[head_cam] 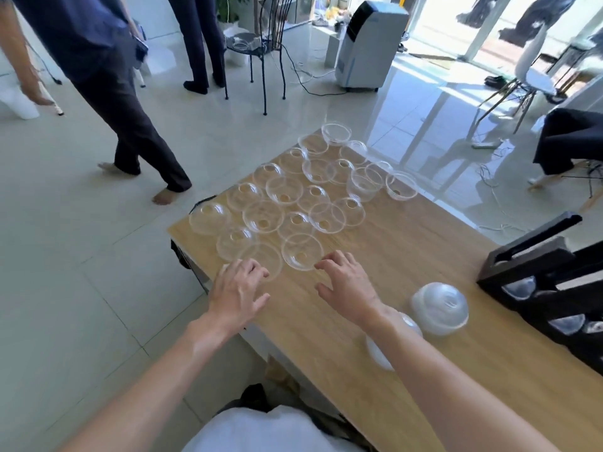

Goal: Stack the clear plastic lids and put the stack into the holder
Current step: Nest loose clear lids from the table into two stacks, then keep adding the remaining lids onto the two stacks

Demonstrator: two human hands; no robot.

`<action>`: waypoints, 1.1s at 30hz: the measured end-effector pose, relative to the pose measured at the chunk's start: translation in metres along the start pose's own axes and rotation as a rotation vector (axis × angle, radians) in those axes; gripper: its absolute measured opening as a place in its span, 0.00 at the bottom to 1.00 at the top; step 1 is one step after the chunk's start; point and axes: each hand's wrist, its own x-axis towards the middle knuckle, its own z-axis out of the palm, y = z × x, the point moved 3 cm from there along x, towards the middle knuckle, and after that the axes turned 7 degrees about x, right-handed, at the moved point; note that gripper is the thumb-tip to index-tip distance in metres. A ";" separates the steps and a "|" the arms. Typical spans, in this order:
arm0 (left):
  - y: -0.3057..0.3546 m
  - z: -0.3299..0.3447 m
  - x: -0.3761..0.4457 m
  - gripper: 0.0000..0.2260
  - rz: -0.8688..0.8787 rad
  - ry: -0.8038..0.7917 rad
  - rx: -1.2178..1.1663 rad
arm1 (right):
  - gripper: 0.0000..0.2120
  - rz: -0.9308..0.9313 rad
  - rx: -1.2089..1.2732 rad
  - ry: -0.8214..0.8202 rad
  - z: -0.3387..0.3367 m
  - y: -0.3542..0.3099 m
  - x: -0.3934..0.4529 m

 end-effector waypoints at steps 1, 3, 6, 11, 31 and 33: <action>-0.006 0.003 0.001 0.20 0.021 0.010 0.025 | 0.21 -0.001 -0.023 -0.004 0.005 -0.005 0.005; -0.022 0.015 0.005 0.20 0.053 0.012 0.057 | 0.21 0.002 -0.087 -0.017 0.018 -0.016 0.019; -0.036 0.034 0.010 0.18 0.135 0.027 0.057 | 0.18 0.013 -0.141 -0.009 0.032 -0.026 0.030; -0.040 0.036 0.014 0.13 0.210 0.121 -0.009 | 0.08 -0.011 -0.108 0.139 0.043 -0.026 0.032; -0.045 0.045 0.013 0.15 -0.413 -0.249 -0.954 | 0.19 0.843 0.624 0.102 0.020 0.038 0.000; -0.040 0.038 0.014 0.24 -0.253 -0.261 -0.775 | 0.21 0.734 0.433 0.067 0.018 0.034 -0.003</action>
